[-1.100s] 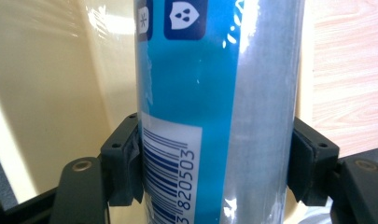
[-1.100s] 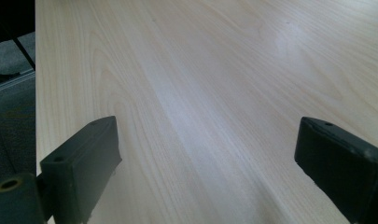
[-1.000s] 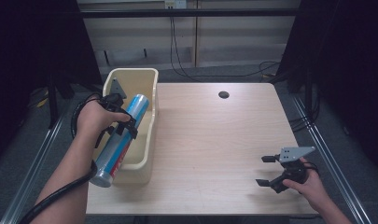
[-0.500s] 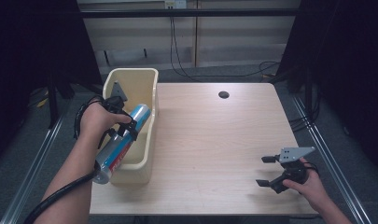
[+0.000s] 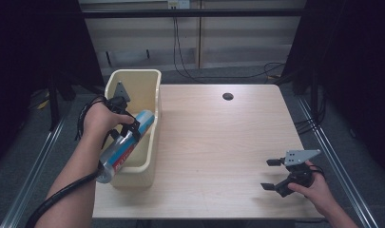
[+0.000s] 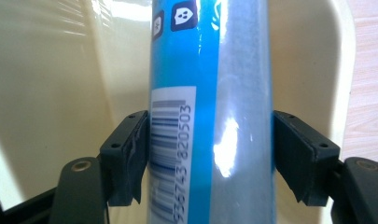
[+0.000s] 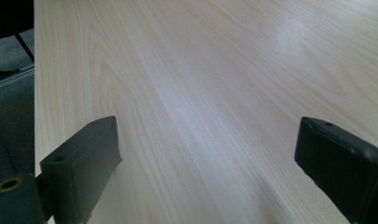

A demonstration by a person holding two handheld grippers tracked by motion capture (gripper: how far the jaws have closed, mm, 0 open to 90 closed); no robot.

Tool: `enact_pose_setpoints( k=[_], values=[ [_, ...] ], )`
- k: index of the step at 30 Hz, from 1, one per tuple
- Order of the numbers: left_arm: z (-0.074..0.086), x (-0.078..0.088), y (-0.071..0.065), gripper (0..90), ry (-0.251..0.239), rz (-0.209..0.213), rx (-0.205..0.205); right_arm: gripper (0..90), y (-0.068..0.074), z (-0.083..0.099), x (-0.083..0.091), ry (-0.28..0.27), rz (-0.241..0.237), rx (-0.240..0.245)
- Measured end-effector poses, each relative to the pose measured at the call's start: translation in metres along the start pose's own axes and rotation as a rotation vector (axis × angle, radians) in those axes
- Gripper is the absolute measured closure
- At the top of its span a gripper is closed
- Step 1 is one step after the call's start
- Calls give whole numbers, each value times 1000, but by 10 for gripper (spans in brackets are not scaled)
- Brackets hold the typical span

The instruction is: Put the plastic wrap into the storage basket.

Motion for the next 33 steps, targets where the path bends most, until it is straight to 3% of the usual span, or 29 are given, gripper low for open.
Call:
enact_pose_setpoints(
  k=[2,3,4,6,7,9,11,13,19,33],
  values=[
    [-1,11,1,369,-34,-7,0,64,1,0,0,2,-5,-2],
    [-1,20,-3,567,-49,56,40,64,1,0,0,1,-6,-2],
    [0,26,-6,596,-55,87,21,64,1,0,0,1,-6,-2],
    [4,34,-5,568,-49,4,6,63,1,-1,0,1,-2,4],
    [4,37,-6,568,-58,3,15,63,1,-1,0,1,-2,4],
    [4,40,-10,553,-67,23,6,63,1,-2,0,-3,1,6],
    [5,38,-11,525,-57,16,-12,63,2,-1,1,1,-2,9],
    [3,35,-14,488,-71,38,-12,63,2,0,1,4,6,10],
    [3,36,-15,432,-89,46,-9,63,2,0,1,3,-2,8],
    [-2,32,-34,277,-125,78,-86,63,2,0,2,5,6,9]
  ],
)
Point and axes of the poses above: each handheld gripper's, and its own axes: x roughly backward along the jaws, z roughly out of its underside, y roughly to its left, the point moved 9 cm from there along -x, roughly forward along the jaws, and after that the axes turned 15 degrees about y, right-handed, at the moved point
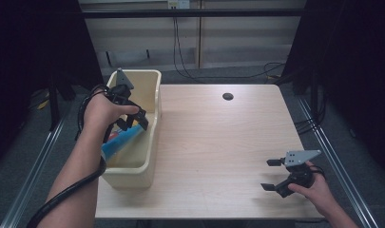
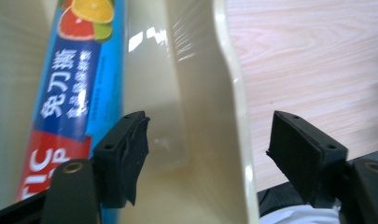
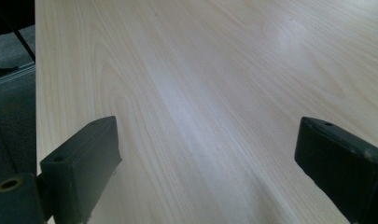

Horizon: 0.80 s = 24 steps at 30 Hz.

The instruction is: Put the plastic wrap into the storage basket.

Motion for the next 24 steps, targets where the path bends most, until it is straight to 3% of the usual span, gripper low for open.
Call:
enact_pose_setpoints(
  k=[5,24],
  values=[
    [-4,-4,-16,232,-25,10,-48,63,0,-1,1,-5,4,4],
    [-16,-13,-65,162,-81,50,-168,63,1,-1,2,-8,7,8]
  ],
)
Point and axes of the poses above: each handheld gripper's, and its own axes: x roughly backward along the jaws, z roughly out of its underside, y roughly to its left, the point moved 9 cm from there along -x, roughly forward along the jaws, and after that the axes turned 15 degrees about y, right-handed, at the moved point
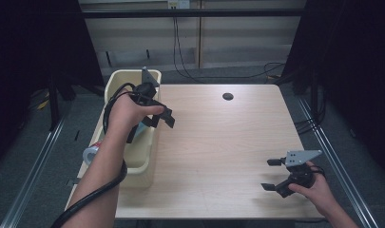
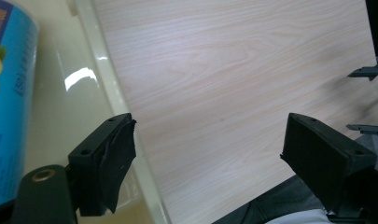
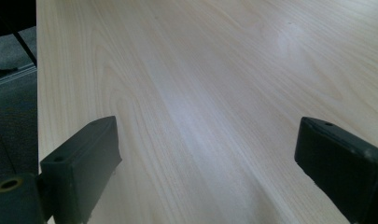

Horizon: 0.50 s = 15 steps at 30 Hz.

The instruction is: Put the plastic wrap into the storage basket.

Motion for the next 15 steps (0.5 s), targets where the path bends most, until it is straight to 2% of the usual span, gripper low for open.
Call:
enact_pose_setpoints(
  k=[1,10,15],
  values=[
    [0,-1,-1,156,1,-1,-10,64,1,0,0,0,-10,-4],
    [-6,-13,-16,123,-11,9,-71,64,2,0,0,-1,-6,-1],
    [-10,-20,-26,120,-14,28,-93,64,1,-1,1,-3,1,0]
  ],
)
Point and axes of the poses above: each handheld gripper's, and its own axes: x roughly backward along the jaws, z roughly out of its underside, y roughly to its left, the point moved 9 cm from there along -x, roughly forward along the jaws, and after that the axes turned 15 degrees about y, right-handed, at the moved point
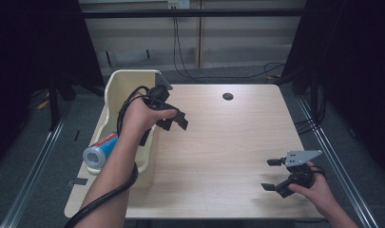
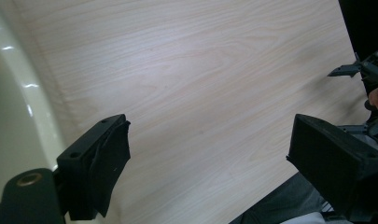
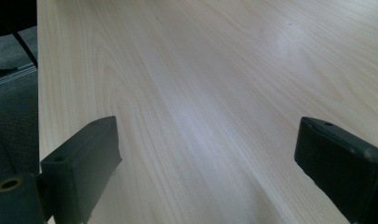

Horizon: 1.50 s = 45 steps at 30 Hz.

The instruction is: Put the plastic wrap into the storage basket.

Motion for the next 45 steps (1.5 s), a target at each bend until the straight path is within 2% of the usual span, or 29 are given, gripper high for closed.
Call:
enact_pose_setpoints(
  k=[4,6,13,17,20,26,33,34,37,45],
  values=[
    [-4,-6,-7,120,-12,19,-17,64,0,0,0,0,-2,1],
    [-5,-10,-9,112,-15,12,-27,65,1,0,0,1,-4,1],
    [-8,-24,-18,77,-8,39,-56,65,2,0,-1,5,-4,5],
    [-9,-31,-21,62,-10,33,-73,66,1,0,-1,4,-2,4],
    [-10,-36,-20,60,-12,0,-85,66,1,0,-1,4,1,8],
    [-10,-50,-22,57,-3,4,-89,67,1,0,-2,6,2,8],
    [-11,-65,-27,59,7,9,-116,67,1,1,-3,10,1,8],
    [-12,-68,-28,57,-9,17,-114,67,2,1,-3,11,-3,9],
    [-13,-73,-31,57,-17,21,-124,67,1,1,-3,10,1,7],
    [-12,-88,-37,61,-5,38,-152,67,2,2,-2,12,-5,4]
  ],
)
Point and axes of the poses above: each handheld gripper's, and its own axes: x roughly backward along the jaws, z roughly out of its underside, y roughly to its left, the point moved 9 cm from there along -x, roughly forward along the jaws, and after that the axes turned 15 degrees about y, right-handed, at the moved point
